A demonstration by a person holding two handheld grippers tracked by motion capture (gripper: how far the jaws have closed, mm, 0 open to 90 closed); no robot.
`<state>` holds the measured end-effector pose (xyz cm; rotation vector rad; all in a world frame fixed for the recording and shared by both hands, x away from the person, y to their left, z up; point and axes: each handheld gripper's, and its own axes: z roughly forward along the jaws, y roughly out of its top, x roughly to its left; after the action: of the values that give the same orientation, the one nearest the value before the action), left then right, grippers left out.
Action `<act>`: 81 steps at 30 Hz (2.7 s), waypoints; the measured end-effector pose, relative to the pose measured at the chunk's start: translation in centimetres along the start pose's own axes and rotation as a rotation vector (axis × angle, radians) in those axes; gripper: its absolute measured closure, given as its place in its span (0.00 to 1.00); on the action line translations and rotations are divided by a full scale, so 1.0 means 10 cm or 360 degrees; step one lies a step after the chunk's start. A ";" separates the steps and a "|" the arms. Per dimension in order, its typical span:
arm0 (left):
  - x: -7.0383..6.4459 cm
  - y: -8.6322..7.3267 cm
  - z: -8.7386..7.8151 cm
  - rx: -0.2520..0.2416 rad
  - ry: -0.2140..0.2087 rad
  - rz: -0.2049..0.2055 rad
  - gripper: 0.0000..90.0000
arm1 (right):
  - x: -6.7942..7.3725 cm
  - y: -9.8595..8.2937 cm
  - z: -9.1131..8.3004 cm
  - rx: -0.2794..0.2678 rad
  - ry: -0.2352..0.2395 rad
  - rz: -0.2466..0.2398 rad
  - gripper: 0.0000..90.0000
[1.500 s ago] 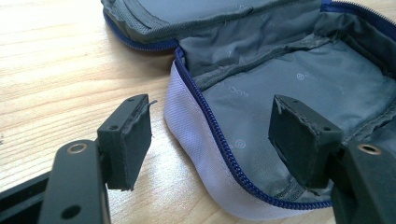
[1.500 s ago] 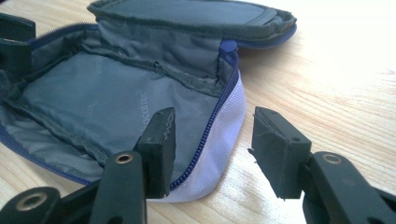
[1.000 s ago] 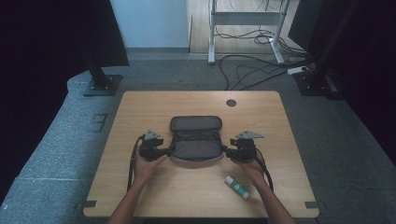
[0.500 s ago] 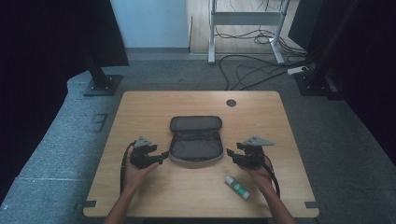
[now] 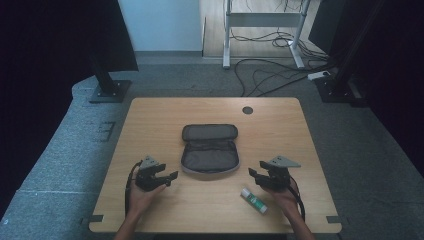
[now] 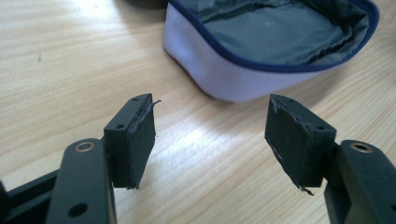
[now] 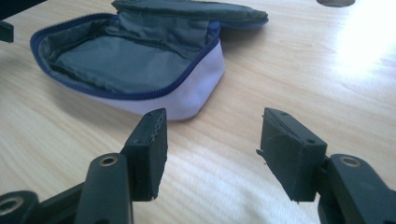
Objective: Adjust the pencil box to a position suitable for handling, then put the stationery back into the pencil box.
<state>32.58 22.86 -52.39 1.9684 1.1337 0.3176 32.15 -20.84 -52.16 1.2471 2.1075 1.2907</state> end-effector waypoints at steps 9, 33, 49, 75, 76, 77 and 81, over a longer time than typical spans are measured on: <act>0.02 -0.13 0.04 0.0048 0.0024 -0.0022 0.38 | 0.02 -0.18 -0.12 0.0011 0.0009 -0.0005 0.47; 0.04 -0.23 -0.02 0.0019 0.0045 -0.0051 0.38 | 0.11 -0.35 -0.29 0.0018 0.0026 -0.0008 0.47; 0.06 -0.27 -0.02 0.0031 0.0044 -0.0067 0.38 | 0.24 -0.47 -0.38 0.0047 0.0090 -0.0019 0.47; 0.06 -0.30 -0.02 0.0041 0.0029 -0.0063 0.38 | 0.41 -0.60 -0.32 0.0185 0.0132 -0.0144 0.70; 0.06 -0.30 -0.02 0.0041 0.0029 -0.0062 0.38 | 0.41 -0.61 -0.32 0.0195 0.0129 -0.0145 0.71; 0.06 -0.30 -0.02 0.0040 0.0030 -0.0062 0.38 | 0.41 -0.61 -0.31 0.0204 0.0135 -0.0140 0.72; 0.07 -0.30 -0.03 0.0039 0.0032 -0.0061 0.38 | 0.40 -0.60 -0.31 0.0219 0.0136 -0.0127 0.72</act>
<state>31.01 24.30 -54.62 1.9663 1.1920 0.3050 24.88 -20.23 -55.11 1.1675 2.3164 1.2019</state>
